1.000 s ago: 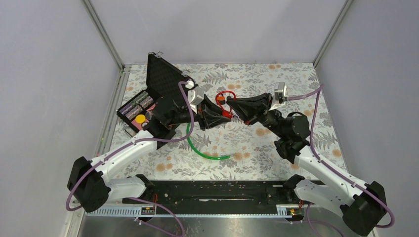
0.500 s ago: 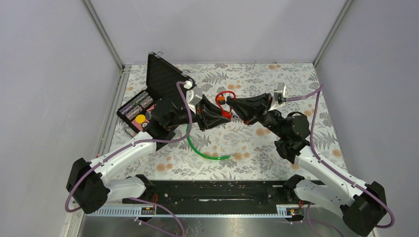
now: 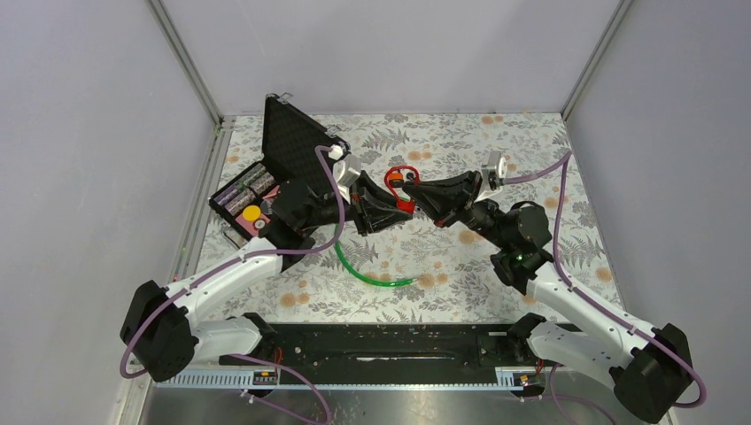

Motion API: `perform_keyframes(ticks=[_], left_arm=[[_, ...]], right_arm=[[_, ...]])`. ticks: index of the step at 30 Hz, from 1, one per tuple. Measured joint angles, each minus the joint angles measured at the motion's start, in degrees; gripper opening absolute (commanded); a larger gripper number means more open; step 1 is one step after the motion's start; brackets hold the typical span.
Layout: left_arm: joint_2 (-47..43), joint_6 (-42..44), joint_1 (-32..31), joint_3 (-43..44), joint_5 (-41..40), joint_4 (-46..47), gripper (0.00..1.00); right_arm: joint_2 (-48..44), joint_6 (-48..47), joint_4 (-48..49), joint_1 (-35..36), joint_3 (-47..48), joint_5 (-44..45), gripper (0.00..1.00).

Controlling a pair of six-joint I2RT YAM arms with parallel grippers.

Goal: Lock with the key
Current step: Lock the lock.

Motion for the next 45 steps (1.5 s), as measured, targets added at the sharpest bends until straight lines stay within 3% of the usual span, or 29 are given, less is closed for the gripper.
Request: perform_keyframes(ticks=[9, 21, 39, 45], left_arm=[[0.63, -3.39, 0.26, -0.55, 0.59, 2.86, 0.0], [0.63, -4.68, 0.11, -0.55, -0.57, -2.8, 0.0], [-2.73, -6.86, 0.17, -6.08, -5.73, -3.54, 0.0], [-2.73, -7.45, 0.28, -6.05, -6.32, -3.63, 0.0]], right_arm=[[-1.88, -0.92, -1.95, 0.0, -0.26, -0.5, 0.0], [-1.73, -6.34, -9.18, -0.13, -0.22, -1.95, 0.0], [-0.28, -0.59, -9.38, -0.17, -2.14, -2.01, 0.0], [-1.11, 1.4, -13.53, -0.15, -0.7, 0.48, 0.18]])
